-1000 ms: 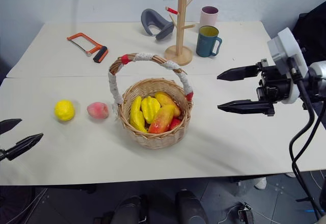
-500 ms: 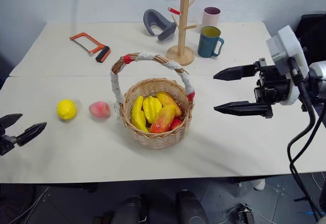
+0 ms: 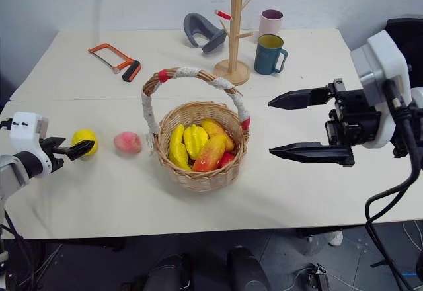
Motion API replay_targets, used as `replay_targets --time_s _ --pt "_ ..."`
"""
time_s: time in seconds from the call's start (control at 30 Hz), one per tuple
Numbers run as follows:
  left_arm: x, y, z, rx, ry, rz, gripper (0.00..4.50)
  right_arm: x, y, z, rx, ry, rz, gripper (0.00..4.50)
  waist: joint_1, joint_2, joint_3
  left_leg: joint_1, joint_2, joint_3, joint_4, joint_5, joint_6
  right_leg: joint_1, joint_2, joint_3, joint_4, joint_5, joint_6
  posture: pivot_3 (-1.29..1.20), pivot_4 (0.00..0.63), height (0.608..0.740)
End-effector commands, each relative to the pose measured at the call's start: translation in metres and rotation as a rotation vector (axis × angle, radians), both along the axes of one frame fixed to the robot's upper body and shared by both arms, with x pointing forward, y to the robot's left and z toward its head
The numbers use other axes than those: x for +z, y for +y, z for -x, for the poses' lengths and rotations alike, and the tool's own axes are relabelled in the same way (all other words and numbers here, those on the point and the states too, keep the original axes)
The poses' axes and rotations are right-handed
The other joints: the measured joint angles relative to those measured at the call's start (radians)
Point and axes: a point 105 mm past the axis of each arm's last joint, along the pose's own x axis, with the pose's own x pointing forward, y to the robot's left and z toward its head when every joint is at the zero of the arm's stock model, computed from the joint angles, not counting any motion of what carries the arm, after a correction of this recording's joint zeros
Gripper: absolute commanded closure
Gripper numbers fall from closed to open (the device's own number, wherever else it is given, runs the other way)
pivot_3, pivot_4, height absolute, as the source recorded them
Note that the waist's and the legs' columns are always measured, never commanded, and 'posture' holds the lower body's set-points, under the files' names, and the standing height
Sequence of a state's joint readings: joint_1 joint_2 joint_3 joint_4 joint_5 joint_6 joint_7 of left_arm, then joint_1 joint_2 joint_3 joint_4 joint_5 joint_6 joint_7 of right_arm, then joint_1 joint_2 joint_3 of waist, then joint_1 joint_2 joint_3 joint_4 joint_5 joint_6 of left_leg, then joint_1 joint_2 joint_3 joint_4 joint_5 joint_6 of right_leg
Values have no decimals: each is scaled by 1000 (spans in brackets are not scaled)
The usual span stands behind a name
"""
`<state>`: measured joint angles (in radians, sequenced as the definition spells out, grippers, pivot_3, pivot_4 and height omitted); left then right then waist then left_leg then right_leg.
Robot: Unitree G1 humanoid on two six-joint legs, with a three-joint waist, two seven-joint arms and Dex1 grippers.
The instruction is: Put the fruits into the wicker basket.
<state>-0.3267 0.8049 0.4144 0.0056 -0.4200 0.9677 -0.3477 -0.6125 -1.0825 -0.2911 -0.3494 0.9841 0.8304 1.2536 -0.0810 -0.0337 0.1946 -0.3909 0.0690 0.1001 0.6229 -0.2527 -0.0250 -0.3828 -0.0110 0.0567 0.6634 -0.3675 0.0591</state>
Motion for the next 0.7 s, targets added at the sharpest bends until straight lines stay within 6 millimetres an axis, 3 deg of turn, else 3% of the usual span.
replay_targets --time_s 0.03,0.07,0.17,0.33,0.43,0.53,0.63,0.7 --pt "-3 9 -13 70 18 -42 0 12 -2 8 -8 -57 -13 14 3 0 0 0 0 0 1 0 0 0 0 0 0 0 0 0 150 740" --pt "-2 6 -15 58 13 -23 0 12 -2 8 -10 -56 -17 14 2 0 0 0 0 0 2 0 0 0 0 0 1 0 0 0 150 740" --pt "0 1 -18 18 10 -15 622 12 -3 9 -18 -52 -25 0 0 0 0 -1 1 0 4 0 0 0 0 0 1 1 1 0 150 740" --pt "-2 8 -19 48 31 -53 2107 10 -7 8 -31 -45 -34 0 4 0 0 -2 1 0 5 -1 0 0 0 0 1 1 1 0 150 740" --pt "5 12 -13 16 20 -78 2186 11 -10 7 -40 -44 -41 0 1 0 0 -2 1 0 5 -1 0 0 1 0 1 1 1 0 150 740" --pt "18 2 0 -146 -27 -85 2186 11 -14 5 -62 -45 -41 0 -4 0 0 -2 2 1 5 -1 -1 0 1 0 2 1 1 0 150 740" --pt "35 -25 23 -391 -81 -68 2186 11 -17 3 -87 -38 -49 0 0 0 0 -1 3 2 4 1 -5 -1 1 0 1 1 1 0 150 740" --pt "56 -55 47 -619 -134 -37 2186 8 -20 3 -113 -25 -53 0 0 0 0 -2 3 2 4 1 -5 -1 0 0 0 1 1 0 150 740"
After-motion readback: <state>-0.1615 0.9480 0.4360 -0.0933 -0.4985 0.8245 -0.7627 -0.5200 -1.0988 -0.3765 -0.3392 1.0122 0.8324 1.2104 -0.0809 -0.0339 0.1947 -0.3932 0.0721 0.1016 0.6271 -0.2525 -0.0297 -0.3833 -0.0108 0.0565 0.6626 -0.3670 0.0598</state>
